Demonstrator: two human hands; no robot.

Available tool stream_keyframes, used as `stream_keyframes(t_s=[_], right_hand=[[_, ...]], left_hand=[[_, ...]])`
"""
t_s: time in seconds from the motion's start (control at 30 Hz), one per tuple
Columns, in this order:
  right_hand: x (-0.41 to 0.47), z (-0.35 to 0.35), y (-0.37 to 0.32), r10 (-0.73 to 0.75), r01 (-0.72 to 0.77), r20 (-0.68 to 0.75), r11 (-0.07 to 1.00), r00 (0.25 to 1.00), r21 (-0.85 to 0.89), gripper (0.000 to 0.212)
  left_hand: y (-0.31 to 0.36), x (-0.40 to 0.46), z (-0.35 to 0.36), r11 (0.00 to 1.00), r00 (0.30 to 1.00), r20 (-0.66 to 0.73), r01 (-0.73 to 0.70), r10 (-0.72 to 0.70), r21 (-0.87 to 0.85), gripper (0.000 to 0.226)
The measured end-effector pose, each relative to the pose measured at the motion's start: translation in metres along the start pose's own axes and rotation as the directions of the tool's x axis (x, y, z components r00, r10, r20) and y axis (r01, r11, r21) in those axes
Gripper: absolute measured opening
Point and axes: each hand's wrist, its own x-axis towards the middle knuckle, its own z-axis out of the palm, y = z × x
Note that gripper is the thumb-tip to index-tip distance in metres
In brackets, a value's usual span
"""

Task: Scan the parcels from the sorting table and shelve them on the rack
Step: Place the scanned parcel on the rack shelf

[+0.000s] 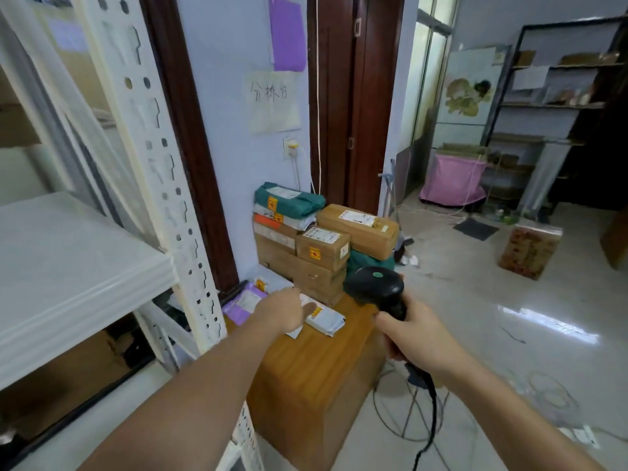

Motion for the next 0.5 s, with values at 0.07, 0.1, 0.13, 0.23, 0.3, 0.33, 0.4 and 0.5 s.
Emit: stream_keyframes(t_s=[0.07, 0.1, 0.13, 0.23, 0.3, 0.33, 0.4, 0.5], right_hand=[[0.031, -0.002, 0.009, 0.004, -0.004, 0.031, 1.000, 1.000, -0.005, 0.016], [0.045, -0.003, 0.013, 0.008, -0.008, 0.046, 1.000, 0.999, -0.004, 0.016], [0.060, -0.002, 0.017, 0.012, -0.012, 0.066, 1.000, 0.998, -0.009, 0.017], [0.104, 0.001, 0.030, 0.013, -0.008, 0.121, 0.999, 0.993, -0.039, 0.017], [0.133, 0.003, 0.039, 0.017, -0.009, 0.152, 0.999, 0.988, -0.054, 0.017], [0.147, 0.004, 0.043, 0.023, -0.013, 0.162, 0.998, 0.986, -0.059, 0.017], [0.175, 0.006, 0.052, 0.036, -0.021, 0.181, 0.997, 0.983, -0.081, 0.016], [0.217, 0.009, 0.065, 0.064, -0.044, 0.212, 0.994, 0.975, -0.097, 0.016]], left_hand=[[-0.005, 0.024, 0.006, 0.999, 0.999, 0.014, 0.043, -0.044, 0.014, 0.071], [-0.008, 0.036, 0.008, 0.998, 0.998, 0.021, 0.064, -0.064, 0.015, 0.070], [-0.011, 0.048, 0.012, 0.996, 0.996, 0.025, 0.083, -0.084, 0.013, 0.068], [-0.019, 0.085, 0.023, 0.990, 0.990, 0.043, 0.136, -0.135, -0.026, 0.068], [-0.022, 0.107, 0.031, 0.984, 0.984, 0.057, 0.173, -0.170, -0.048, 0.070], [-0.023, 0.120, 0.035, 0.981, 0.981, 0.064, 0.189, -0.185, -0.052, 0.071], [-0.028, 0.148, 0.046, 0.971, 0.972, 0.081, 0.227, -0.220, -0.082, 0.072], [-0.034, 0.192, 0.064, 0.940, 0.953, 0.106, 0.299, -0.285, -0.166, 0.067]])
